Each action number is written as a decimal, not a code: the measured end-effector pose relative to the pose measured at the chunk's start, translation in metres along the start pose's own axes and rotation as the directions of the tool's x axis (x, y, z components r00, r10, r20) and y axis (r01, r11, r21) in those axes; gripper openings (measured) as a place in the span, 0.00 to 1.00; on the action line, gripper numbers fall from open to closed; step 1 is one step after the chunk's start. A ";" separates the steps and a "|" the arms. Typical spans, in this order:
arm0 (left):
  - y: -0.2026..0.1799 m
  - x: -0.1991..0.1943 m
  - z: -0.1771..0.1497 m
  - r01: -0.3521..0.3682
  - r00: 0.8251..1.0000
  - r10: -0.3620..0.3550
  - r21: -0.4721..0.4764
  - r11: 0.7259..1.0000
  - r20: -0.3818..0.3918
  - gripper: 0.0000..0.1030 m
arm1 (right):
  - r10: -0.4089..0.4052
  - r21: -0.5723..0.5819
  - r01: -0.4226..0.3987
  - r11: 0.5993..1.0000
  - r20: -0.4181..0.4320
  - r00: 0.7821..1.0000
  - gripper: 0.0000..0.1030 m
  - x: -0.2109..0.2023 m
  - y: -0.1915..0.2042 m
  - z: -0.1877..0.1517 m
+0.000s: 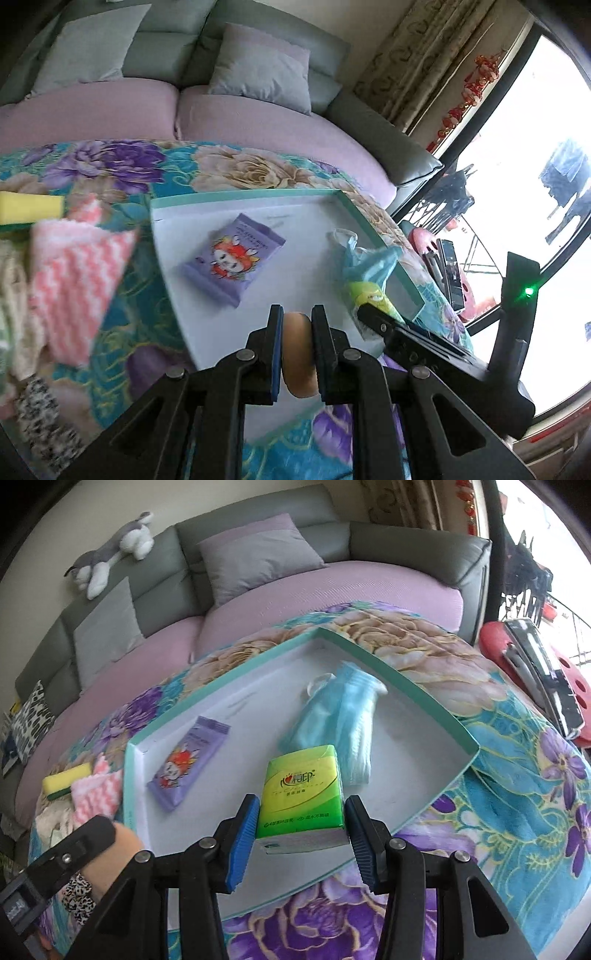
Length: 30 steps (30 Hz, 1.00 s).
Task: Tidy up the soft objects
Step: 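Carry the sponge puff and tissue pack with both grippers over the tray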
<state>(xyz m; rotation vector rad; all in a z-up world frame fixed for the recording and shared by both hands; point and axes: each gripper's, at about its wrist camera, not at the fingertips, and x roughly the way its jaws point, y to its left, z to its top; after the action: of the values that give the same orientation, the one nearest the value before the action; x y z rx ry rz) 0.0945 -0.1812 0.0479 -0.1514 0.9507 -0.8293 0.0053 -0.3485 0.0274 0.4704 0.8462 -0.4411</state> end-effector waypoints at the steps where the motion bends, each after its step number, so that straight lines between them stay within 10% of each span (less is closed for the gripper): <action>1: 0.001 0.006 0.000 0.006 1.000 -0.006 -0.005 1.000 0.003 0.15 | -0.001 0.003 0.001 1.000 -0.003 1.000 0.49 0.001 -0.001 0.000; 18: 0.032 0.049 -0.009 -0.028 0.999 0.024 -0.095 0.995 -0.041 0.16 | -0.004 -0.009 0.004 1.000 -0.026 1.000 0.50 0.008 -0.002 -0.002; 30: 0.028 0.038 -0.006 -0.093 0.995 0.091 -0.057 0.994 -0.034 0.43 | -0.015 0.008 0.015 1.000 -0.029 0.999 0.57 0.005 -0.003 -0.001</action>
<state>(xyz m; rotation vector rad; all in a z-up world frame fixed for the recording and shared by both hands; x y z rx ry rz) 0.1170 -0.1865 0.0062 -0.1447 1.0046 -0.7208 0.0064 -0.3514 0.0220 0.4794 0.8770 -0.4525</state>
